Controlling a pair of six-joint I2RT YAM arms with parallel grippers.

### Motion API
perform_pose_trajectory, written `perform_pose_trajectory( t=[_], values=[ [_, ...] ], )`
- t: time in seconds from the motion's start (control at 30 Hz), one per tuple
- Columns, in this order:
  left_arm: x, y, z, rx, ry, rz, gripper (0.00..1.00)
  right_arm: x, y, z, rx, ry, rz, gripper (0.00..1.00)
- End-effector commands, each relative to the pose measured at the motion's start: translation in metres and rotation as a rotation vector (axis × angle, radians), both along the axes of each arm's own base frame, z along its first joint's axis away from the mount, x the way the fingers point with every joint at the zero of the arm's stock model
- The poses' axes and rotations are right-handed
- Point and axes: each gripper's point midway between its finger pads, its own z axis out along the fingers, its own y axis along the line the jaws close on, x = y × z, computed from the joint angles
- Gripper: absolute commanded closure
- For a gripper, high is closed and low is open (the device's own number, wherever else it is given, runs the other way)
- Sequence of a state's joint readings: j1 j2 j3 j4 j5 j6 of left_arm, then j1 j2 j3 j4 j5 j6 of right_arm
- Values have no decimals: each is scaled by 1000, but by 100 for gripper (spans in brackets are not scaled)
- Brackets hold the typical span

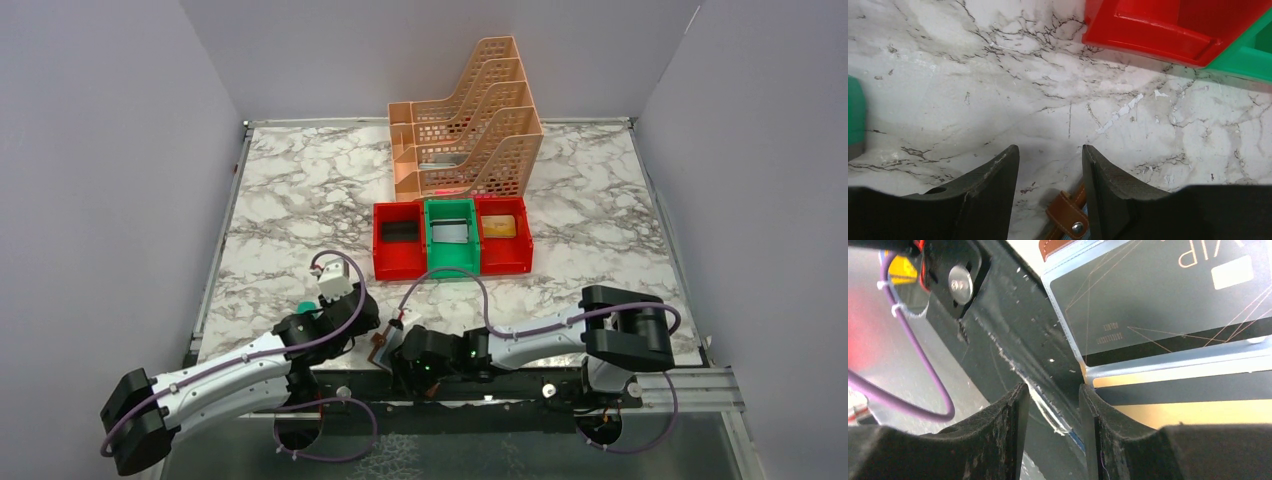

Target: Take the credit cards out of the card holder

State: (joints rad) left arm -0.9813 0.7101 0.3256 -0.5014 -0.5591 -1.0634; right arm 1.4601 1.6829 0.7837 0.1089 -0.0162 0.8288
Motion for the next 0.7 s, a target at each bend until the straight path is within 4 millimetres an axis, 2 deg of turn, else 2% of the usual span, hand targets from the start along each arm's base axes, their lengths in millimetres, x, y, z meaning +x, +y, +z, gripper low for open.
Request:
perform_pose_trajectory(
  t=[0.0,0.13,0.33,0.43,0.57,0.67],
  values=[
    [5,-7,11,-8,-16,-34,47,34,-36,-24,-155,-69,-253,52],
    [4,-27,12,-35,-21,-143,45,52,-54,-13,-143,-99,-329,50],
    [1,-57,16,-86,-22,-286,41,82,-87,-15,-173,-76,-379,49],
    [-2,-74,16,-133,-18,-351,39,81,-90,-5,-172,-112,-304,49],
    [-4,-90,15,-143,1,-416,38,72,-94,25,-78,-93,-280,49],
    [-6,-105,17,-170,12,-478,38,85,-122,36,-80,-123,-433,43]
  ],
)
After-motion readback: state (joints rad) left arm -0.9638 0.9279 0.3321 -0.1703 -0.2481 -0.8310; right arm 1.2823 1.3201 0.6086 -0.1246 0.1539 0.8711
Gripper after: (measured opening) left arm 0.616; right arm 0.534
